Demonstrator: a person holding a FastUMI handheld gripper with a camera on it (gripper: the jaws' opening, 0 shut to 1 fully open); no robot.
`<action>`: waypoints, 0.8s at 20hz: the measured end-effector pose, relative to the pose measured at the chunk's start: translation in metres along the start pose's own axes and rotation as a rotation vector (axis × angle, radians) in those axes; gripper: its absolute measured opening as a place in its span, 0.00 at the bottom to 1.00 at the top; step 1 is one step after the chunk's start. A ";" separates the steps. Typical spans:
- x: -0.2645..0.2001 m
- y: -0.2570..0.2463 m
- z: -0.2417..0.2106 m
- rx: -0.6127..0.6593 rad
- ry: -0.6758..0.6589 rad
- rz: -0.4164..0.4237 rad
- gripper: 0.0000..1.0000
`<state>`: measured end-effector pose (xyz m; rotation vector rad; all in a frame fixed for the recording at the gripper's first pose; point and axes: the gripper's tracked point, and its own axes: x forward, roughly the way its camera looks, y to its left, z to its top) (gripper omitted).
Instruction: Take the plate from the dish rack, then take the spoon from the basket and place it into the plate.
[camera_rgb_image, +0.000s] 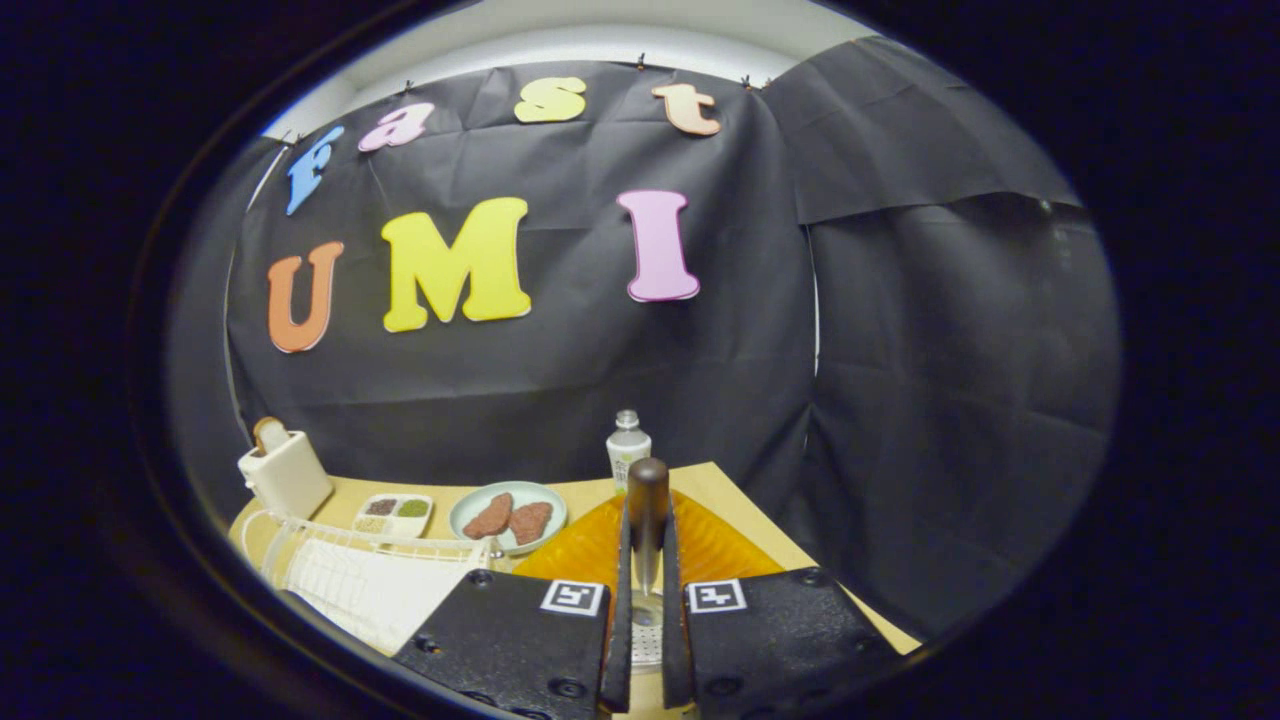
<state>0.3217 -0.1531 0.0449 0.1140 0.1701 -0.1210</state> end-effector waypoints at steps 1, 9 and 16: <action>-0.013 0.004 0.002 0.001 -0.003 0.016 0.17; -0.109 0.047 -0.025 -0.015 0.008 0.114 0.17; -0.187 0.107 -0.113 -0.043 0.049 0.201 0.17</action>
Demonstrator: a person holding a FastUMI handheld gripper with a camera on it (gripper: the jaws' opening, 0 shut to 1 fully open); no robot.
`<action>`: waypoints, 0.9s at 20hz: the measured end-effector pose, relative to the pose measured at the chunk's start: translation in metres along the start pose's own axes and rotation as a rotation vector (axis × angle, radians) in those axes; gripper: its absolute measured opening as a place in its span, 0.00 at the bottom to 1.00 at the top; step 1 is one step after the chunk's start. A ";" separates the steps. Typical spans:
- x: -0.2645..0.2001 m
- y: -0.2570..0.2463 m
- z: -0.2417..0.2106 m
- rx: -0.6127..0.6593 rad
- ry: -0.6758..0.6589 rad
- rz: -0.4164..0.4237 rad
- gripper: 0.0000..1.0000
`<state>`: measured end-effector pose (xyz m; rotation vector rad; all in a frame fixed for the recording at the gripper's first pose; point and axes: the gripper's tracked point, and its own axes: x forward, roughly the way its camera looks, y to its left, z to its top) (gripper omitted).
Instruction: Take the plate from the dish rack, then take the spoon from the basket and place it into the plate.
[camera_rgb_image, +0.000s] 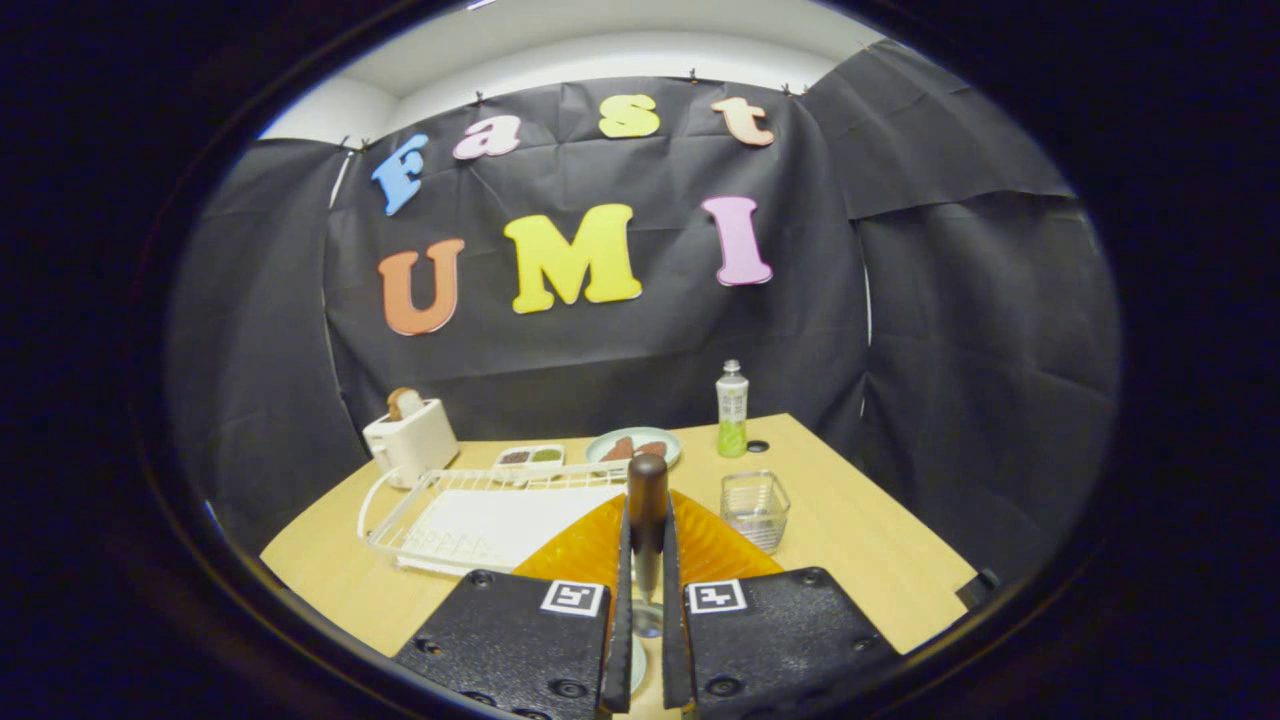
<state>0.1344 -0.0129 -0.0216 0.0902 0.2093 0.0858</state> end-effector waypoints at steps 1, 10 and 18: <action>-0.008 0.012 -0.008 -0.007 -0.007 0.013 0.17; -0.036 0.107 -0.090 -0.054 0.002 0.119 0.17; -0.027 0.104 -0.113 -0.086 -0.017 0.081 0.20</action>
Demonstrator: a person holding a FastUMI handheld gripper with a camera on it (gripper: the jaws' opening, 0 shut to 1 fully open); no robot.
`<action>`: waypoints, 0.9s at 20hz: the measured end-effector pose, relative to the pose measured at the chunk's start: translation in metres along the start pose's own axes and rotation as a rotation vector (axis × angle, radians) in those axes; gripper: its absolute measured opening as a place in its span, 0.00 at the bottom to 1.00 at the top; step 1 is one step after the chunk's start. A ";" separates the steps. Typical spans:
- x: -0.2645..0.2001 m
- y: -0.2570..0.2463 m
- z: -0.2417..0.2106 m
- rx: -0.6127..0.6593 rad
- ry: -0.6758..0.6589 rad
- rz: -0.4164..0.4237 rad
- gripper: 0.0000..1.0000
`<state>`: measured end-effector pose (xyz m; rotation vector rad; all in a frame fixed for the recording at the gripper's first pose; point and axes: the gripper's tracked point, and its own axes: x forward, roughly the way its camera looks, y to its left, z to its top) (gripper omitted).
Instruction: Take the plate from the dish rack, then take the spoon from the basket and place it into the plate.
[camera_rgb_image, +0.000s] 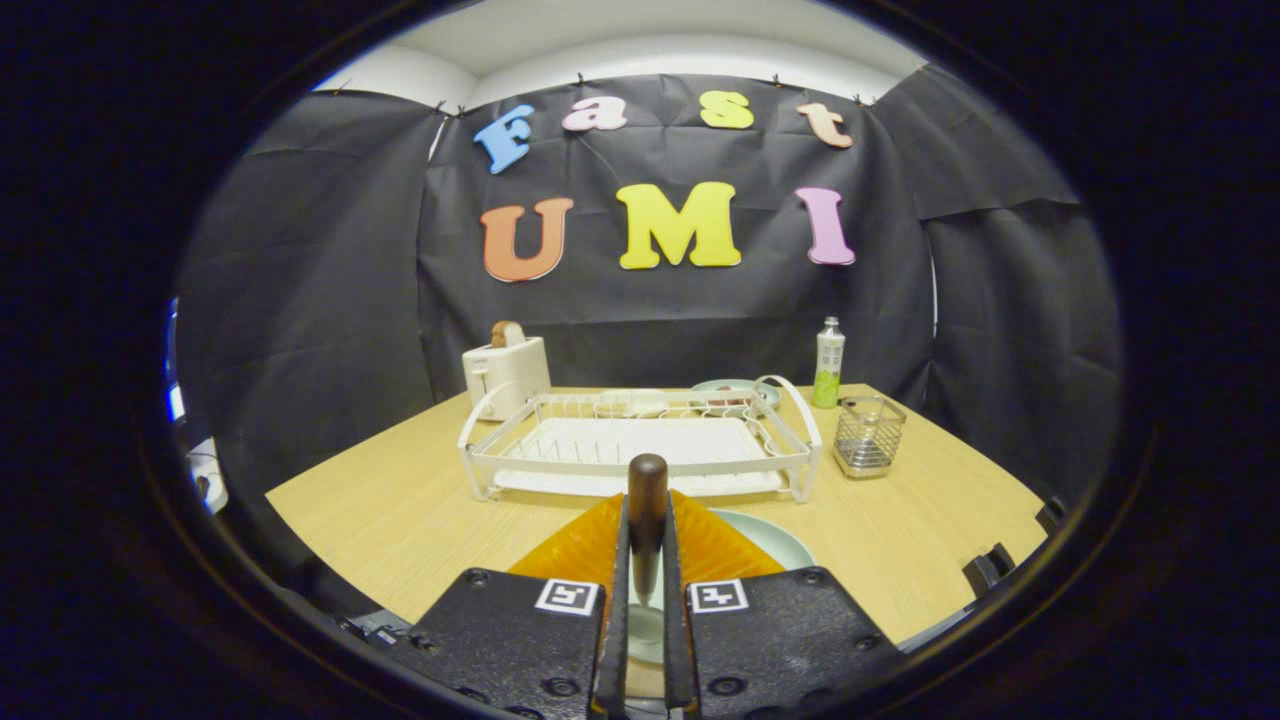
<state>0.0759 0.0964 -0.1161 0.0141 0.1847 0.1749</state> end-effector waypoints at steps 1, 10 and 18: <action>-0.001 -0.004 0.001 -0.001 -0.006 -0.011 0.20; -0.016 -0.026 0.027 -0.024 -0.111 -0.044 0.75; -0.052 -0.047 0.059 -0.010 -0.195 -0.088 1.00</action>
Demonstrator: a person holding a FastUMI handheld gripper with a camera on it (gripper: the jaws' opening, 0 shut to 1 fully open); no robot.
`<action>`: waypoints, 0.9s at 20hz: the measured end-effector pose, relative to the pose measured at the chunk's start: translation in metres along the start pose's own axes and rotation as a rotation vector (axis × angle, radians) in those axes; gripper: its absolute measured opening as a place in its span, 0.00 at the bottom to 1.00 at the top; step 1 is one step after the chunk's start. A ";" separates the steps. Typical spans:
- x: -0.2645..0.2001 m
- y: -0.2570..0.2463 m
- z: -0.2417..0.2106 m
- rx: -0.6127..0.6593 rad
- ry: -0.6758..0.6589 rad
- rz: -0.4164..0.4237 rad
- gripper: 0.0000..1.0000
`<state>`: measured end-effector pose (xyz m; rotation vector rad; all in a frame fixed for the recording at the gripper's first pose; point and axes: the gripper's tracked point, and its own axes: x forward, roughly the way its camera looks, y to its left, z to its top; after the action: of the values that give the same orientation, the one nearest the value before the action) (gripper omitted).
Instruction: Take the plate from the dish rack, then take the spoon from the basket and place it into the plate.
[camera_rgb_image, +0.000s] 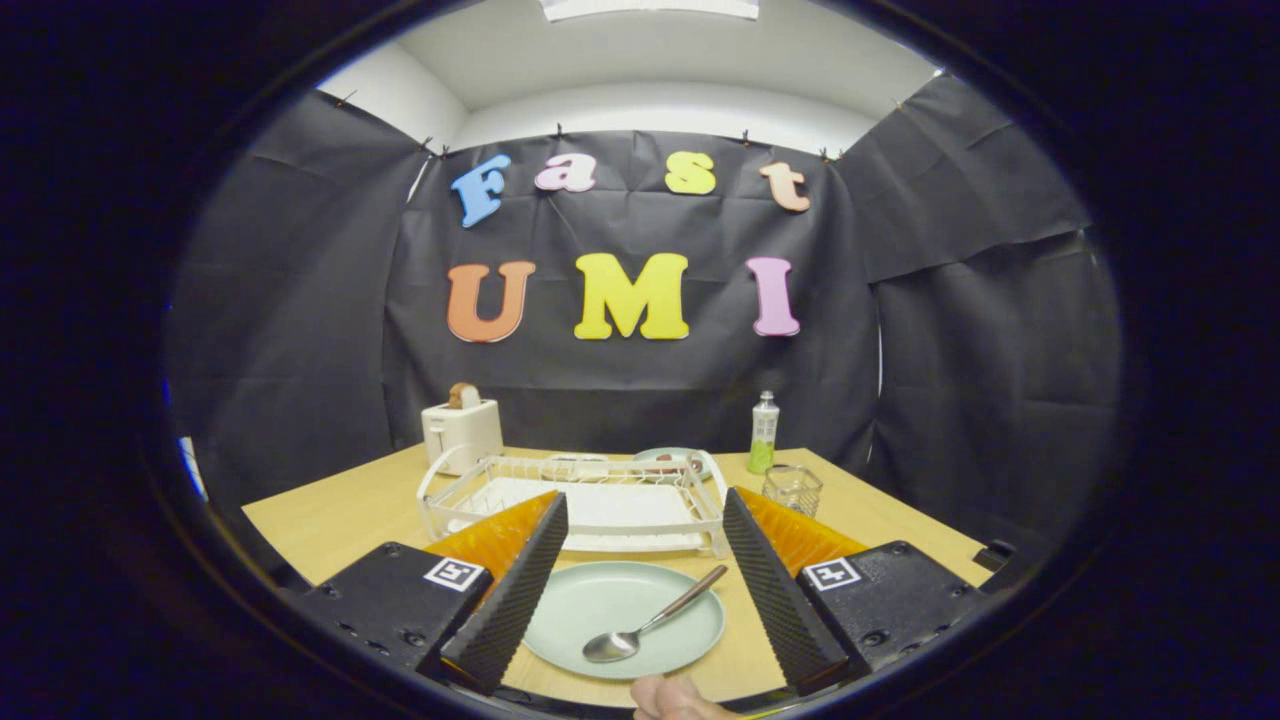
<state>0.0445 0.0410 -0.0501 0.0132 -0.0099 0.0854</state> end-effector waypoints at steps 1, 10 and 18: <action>-0.004 -0.002 0.004 0.005 0.000 0.007 1.00; -0.036 -0.060 0.038 -0.005 0.003 -0.066 1.00; -0.060 -0.083 0.065 0.032 -0.027 -0.047 1.00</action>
<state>-0.0091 -0.0473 0.0135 0.0465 -0.0356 0.0380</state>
